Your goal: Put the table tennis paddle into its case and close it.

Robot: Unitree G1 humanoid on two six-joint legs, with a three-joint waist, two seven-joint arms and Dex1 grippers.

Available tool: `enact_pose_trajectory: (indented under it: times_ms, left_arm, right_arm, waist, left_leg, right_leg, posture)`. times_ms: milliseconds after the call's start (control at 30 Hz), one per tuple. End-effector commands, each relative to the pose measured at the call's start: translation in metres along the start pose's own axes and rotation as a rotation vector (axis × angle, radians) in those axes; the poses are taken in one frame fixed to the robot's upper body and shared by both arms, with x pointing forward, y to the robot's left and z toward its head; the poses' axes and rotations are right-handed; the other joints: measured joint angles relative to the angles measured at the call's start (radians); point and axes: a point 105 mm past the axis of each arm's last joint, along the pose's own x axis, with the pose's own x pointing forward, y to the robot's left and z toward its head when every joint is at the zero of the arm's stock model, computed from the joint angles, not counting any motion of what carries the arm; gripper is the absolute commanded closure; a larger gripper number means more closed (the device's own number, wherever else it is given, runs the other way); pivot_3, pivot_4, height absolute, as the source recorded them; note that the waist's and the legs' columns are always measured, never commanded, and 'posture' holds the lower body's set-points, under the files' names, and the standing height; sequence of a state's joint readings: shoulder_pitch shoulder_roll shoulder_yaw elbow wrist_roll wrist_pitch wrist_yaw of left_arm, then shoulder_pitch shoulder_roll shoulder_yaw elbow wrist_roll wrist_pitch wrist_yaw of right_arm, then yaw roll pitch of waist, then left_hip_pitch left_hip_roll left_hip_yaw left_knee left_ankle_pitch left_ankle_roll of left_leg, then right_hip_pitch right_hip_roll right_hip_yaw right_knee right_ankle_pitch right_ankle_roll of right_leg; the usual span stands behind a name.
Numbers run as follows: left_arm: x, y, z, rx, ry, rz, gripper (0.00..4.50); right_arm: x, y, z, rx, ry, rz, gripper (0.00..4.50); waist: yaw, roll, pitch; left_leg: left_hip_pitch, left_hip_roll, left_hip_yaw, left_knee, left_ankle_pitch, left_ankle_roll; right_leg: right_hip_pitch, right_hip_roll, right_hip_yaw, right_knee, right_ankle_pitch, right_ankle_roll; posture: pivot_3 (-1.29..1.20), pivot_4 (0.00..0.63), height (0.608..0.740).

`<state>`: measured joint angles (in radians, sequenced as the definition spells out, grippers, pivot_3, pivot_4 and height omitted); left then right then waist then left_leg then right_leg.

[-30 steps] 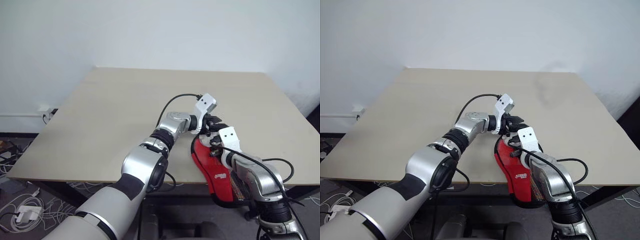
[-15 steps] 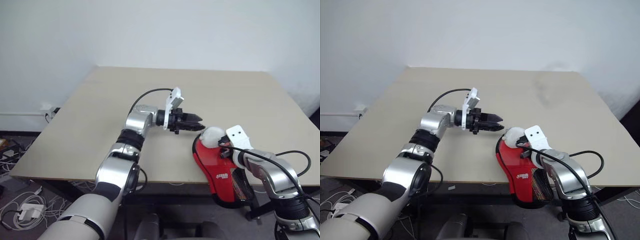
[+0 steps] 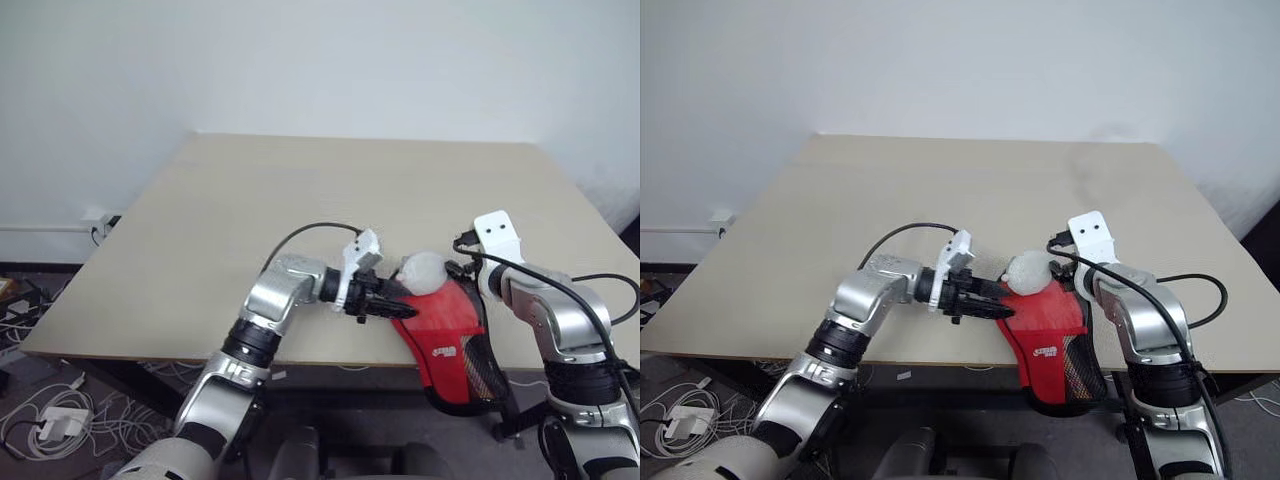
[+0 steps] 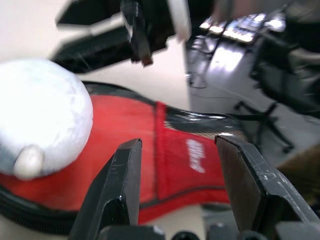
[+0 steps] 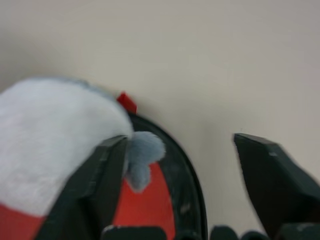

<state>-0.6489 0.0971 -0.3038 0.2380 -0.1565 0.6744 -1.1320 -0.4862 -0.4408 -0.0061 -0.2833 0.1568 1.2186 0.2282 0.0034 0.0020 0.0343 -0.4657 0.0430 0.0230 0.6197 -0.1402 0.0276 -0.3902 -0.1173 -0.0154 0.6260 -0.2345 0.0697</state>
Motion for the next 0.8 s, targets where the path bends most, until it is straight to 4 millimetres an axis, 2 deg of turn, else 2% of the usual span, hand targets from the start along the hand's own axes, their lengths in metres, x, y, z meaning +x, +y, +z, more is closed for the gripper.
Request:
enact_pose_trajectory:
  times_ms: [33, 67, 167, 300, 400, 533, 800]
  left_arm:
    - [0.016, 0.010, -0.002, 0.002, 0.013, 0.093, 2.07]
    - [0.019, 0.012, -0.002, -0.009, 0.013, 0.105, 2.07]
    - [0.032, 0.010, -0.025, 0.010, 0.087, 0.130, 2.07]
    - [0.036, 0.009, -0.041, 0.000, 0.120, 0.152, 2.07]
    - [0.037, 0.010, -0.044, -0.021, 0.121, 0.170, 2.07]
    - [0.039, 0.007, -0.050, -0.037, 0.140, 0.179, 2.07]
    - [0.043, 0.002, -0.053, -0.021, 0.176, 0.183, 2.07]
  right_arm:
    - [-0.004, -0.001, 0.022, 0.047, -0.075, 0.027, 0.44]
    - [-0.003, 0.001, 0.023, 0.060, -0.076, 0.041, 0.44]
    - [-0.006, 0.005, 0.035, 0.150, -0.096, 0.121, 0.44]
    - [-0.008, 0.004, 0.038, 0.203, -0.076, 0.172, 0.44]
    - [-0.008, 0.006, 0.034, 0.209, -0.045, 0.200, 0.44]
    - [-0.009, 0.016, 0.020, 0.194, 0.046, 0.262, 0.44]
    - [-0.013, 0.030, 0.010, 0.182, 0.127, 0.353, 0.44]
  waist:
    - [-0.001, 0.000, 0.000]
    - [-0.001, 0.000, 0.000]
    - [-0.002, 0.001, 0.000]
    - [0.000, 0.002, 0.000]
    - [0.001, 0.002, -0.001]
    - [0.000, 0.003, -0.001]
    - [0.001, 0.003, -0.001]
  left_leg:
    - [0.000, 0.000, 0.000, 0.000, 0.000, 0.000]
    - [0.000, 0.000, 0.000, 0.000, 0.000, 0.000]
    - [0.000, 0.000, 0.000, 0.000, 0.000, 0.000]
    - [0.000, 0.000, 0.000, 0.000, 0.000, 0.000]
    - [0.000, 0.000, 0.000, 0.000, 0.000, 0.000]
    - [0.000, 0.000, 0.000, 0.000, 0.000, 0.000]
    - [0.000, 0.000, 0.000, 0.000, 0.000, 0.000]
  right_leg:
    - [0.000, 0.000, 0.000, 0.000, 0.000, 0.000]
    - [0.000, 0.000, 0.000, 0.000, 0.000, 0.000]
    - [0.000, 0.000, 0.000, 0.000, 0.000, 0.000]
    - [0.000, 0.000, 0.000, 0.000, 0.000, 0.000]
    - [0.000, 0.000, 0.000, 0.000, 0.000, 0.000]
    - [0.000, 0.000, 0.000, 0.000, 0.000, 0.000]
    - [0.000, 0.000, 0.000, 0.000, 0.000, 0.000]
  posture:
    - [0.00, 0.000, 0.715]
    - [0.00, 0.000, 0.715]
    - [0.00, 0.000, 0.715]
    - [0.00, 0.000, 0.715]
    - [0.00, 0.000, 0.715]
    - [0.00, 0.000, 0.715]
    - [0.00, 0.000, 0.715]
